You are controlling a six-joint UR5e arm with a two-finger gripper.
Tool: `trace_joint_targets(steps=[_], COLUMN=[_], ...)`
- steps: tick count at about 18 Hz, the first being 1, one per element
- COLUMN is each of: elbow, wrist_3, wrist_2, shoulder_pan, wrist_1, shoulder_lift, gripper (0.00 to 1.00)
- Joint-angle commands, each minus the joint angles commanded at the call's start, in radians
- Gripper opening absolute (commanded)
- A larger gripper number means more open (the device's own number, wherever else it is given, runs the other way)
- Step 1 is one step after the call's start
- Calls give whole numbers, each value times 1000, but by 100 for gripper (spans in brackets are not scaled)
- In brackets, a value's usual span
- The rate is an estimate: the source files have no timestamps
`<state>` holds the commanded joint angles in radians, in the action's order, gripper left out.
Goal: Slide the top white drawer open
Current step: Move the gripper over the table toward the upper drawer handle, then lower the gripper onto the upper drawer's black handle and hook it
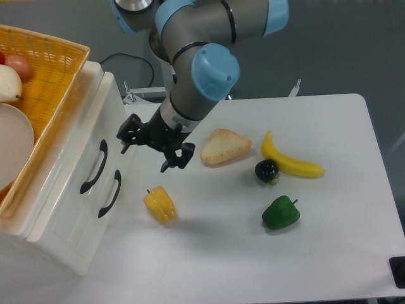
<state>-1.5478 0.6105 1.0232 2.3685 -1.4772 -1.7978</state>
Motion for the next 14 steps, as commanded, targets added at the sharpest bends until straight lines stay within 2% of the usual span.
trace_joint_targets(steps=[8, 14], elbow=[0, -2], wrist_3=[-15, -14], wrist_2=[2, 2], shoulder_pan=[-31, -48], wrist_1=[8, 8], shoulder_lift=[-38, -41], gripper=[100, 98])
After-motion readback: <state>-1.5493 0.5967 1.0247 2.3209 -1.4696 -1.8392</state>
